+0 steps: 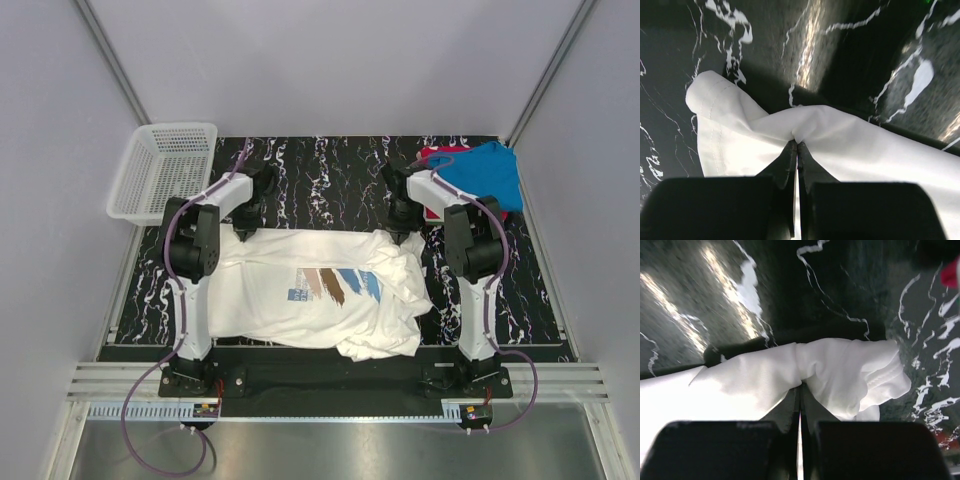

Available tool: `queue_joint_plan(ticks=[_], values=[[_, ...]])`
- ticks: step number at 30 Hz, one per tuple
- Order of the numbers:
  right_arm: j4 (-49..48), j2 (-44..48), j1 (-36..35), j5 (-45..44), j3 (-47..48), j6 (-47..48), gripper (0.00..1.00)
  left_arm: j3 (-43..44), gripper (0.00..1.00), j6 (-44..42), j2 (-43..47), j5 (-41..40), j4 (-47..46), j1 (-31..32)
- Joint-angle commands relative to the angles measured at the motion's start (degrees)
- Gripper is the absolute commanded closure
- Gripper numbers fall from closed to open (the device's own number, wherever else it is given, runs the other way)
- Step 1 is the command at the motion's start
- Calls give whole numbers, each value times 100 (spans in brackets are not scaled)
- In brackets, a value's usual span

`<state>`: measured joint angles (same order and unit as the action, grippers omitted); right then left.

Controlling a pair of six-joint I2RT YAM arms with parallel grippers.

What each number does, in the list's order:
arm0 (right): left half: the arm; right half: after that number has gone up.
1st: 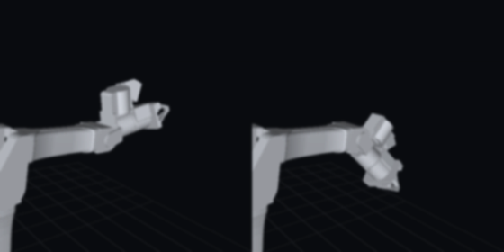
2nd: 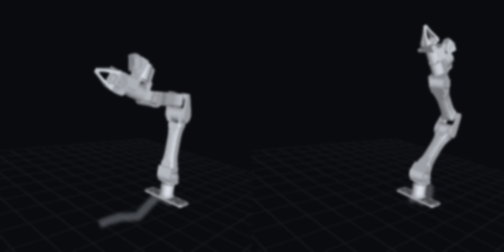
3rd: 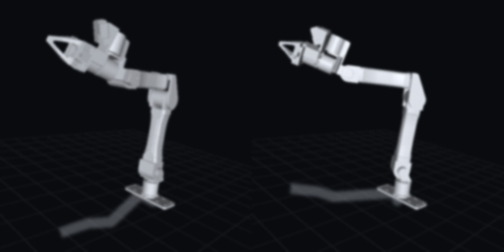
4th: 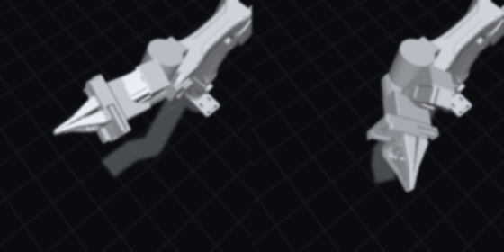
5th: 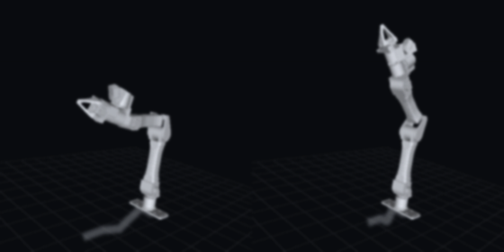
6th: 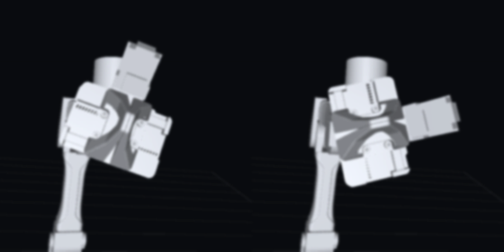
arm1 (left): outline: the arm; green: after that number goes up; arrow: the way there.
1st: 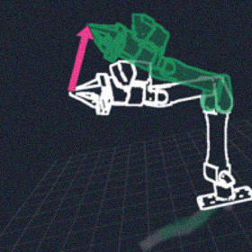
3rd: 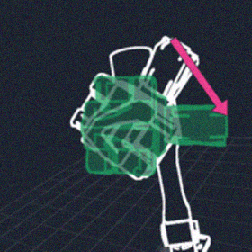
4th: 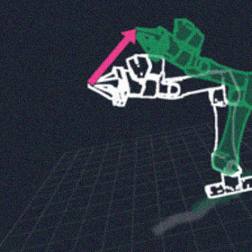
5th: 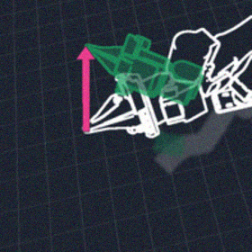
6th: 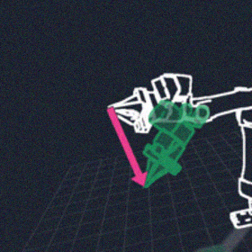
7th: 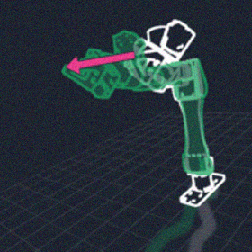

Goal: Fold and stack the t-shirts
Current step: Fold the tshirt

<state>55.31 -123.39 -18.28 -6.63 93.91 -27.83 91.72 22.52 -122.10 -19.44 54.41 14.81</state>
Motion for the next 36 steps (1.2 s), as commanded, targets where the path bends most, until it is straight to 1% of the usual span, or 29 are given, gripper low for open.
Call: queue_joint_plan(ticks=[1, 4, 8, 12, 17, 25, 28, 30, 36], values=[[-319, -545, -26, -259, 416, -20, 100, 582, 100, 112, -349, -121, 17, -57], [-223, -738, 0, -251, 698, -20, 100, 898, 100, 94, -524, -130, 104, -101], [-82, -1028, 53, -224, 1401, 41, 100, 1225, 100, 85, -753, -95, 245, -180], [181, -1441, 158, -242, 2060, 94, 100, 1374, 100, 68, -868, -104, 316, -224], [568, -1889, 316, -294, 3097, 164, 100, 1743, 100, 42, -1087, -130, 430, -329], [1333, -2707, 571, -295, 4898, 296, 100, 2850, 100, 15, -1614, -148, 781, -461], [1439, -2892, 650, -251, 5268, 331, 100, 3290, 100, -20, -1834, -95, 895, -470], [1456, -2962, 668, -224, 5339, 340, 100, 3518, 100, -46, -1913, -77, 939, -470], [1430, -3094, 695, -128, 5559, 402, 100, 3678, 100, -99, -2072, 54, 966, -488]])
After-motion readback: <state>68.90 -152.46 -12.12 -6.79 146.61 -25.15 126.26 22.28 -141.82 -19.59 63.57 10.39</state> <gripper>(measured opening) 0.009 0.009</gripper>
